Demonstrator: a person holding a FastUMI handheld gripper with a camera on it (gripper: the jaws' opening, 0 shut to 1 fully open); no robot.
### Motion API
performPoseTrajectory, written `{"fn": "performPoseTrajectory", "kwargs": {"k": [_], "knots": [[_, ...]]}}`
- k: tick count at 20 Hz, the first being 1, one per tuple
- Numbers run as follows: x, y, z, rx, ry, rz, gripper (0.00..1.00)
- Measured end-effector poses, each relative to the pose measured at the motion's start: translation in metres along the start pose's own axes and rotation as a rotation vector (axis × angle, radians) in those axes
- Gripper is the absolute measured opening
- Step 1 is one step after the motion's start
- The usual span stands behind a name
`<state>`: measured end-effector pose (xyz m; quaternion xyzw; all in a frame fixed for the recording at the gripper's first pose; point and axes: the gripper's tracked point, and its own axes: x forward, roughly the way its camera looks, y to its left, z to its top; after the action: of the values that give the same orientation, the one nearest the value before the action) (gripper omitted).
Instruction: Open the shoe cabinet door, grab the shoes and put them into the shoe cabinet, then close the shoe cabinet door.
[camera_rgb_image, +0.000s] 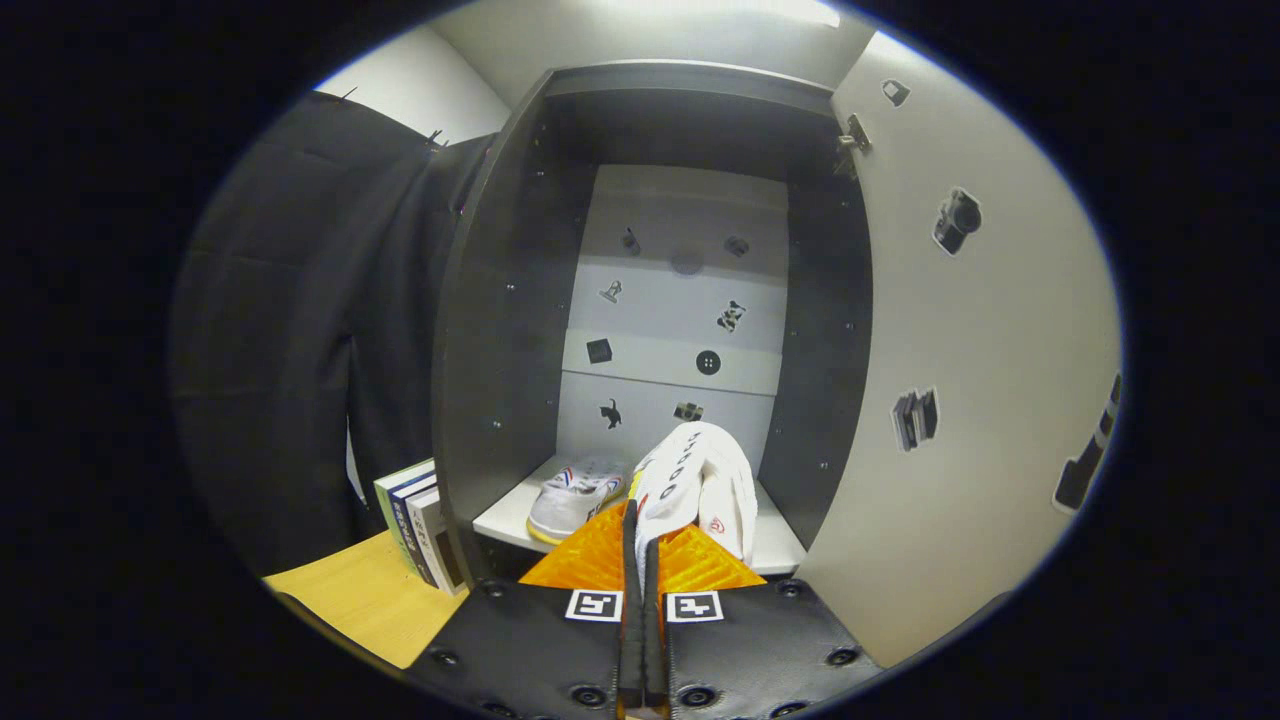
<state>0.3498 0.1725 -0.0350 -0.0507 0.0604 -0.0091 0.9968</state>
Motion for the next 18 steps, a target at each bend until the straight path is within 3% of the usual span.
{"fn": "performPoseTrajectory", "kwargs": {"k": [6, 13, 18], "knots": [[0.085, -0.016, 0.003, -0.029, -0.018, -0.064, 0.02], [0.179, -0.044, 0.001, -0.244, 0.023, -0.148, 0.02], [0.218, -0.045, -0.038, -0.237, 0.151, -0.118, 0.02]]}}
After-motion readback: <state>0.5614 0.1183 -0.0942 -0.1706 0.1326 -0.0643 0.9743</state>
